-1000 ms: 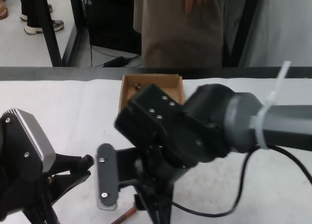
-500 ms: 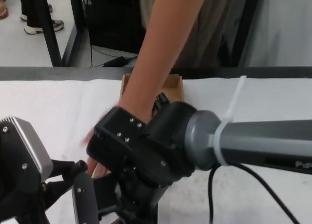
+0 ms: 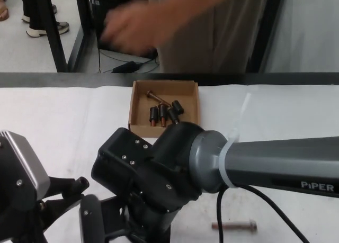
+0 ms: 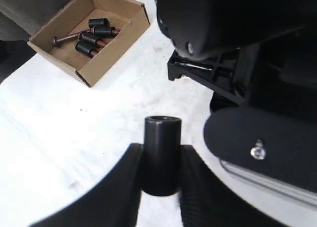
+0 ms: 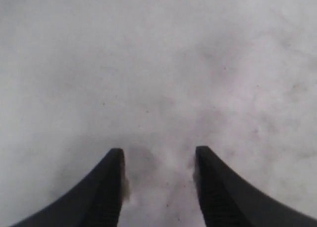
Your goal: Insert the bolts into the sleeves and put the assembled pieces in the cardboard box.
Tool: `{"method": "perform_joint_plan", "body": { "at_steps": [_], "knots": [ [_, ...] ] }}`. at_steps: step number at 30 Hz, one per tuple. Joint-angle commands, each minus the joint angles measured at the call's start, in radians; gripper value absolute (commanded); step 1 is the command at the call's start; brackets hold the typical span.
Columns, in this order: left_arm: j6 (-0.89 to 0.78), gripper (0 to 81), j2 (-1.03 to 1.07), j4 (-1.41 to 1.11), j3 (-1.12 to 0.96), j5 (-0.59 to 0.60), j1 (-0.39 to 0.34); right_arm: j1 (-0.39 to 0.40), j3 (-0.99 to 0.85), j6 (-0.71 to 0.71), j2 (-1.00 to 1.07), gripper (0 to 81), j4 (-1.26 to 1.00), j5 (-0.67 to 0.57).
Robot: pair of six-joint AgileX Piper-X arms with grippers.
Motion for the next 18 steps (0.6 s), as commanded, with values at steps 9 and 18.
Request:
{"method": "perform_joint_plan", "body": {
  "at_steps": [9,18],
  "knots": [
    [-0.074,0.8,-0.014,-0.005,-0.001,0.007,0.002,-0.091,-0.013,0.502,-0.007,42.8,0.114,0.081],
    [-0.133,0.8,-0.014,-0.014,-0.001,0.011,0.002,-0.156,-0.071,0.82,-0.019,42.8,0.15,0.081]
  ]
}}
